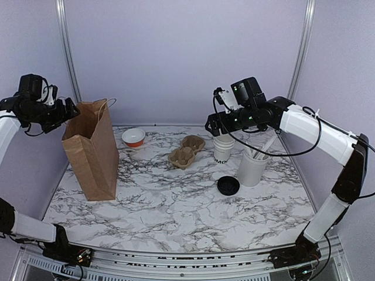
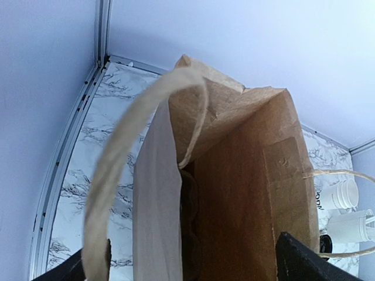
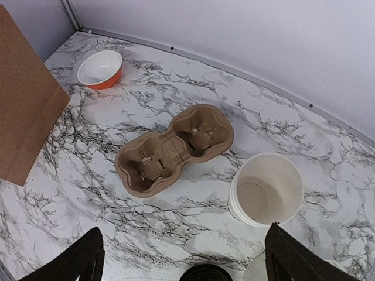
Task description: Pack the takeout coffee
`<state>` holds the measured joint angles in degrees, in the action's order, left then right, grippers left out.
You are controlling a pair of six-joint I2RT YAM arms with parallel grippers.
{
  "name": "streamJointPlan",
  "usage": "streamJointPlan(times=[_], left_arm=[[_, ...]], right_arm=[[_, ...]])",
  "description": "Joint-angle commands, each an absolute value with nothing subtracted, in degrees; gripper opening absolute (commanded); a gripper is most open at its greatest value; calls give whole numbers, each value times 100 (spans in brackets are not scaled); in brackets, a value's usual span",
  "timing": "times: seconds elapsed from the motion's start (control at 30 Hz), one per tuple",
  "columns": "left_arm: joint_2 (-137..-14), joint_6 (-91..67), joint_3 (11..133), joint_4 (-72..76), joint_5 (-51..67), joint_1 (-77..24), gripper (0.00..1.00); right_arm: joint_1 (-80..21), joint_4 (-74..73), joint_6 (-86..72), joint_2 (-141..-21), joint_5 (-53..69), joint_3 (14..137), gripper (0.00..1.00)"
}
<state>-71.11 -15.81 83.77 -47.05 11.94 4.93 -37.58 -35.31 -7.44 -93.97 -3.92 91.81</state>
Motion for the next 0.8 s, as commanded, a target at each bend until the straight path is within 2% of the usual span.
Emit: streamJointPlan(times=[0.0, 0.23, 0.4, 0.77], left_arm=[[-6756, -1547, 8737, -4889, 862, 515, 99], [-6420, -1487, 9027, -4931, 597, 457, 99], [-6402, -1425, 9338, -4922, 670, -47, 99], [-6830, -1390, 9861, -4842, -127, -2454, 99]], right_arm=[[-3700, -3659, -695, -9427, -576, 9356, 92], [-3701, -3704, -715, -9495, -608, 9391, 91], [-3701, -3747, -724, -9590, -682, 9450, 91], [-3626, -4043, -816, -9914, -815, 9688, 75]])
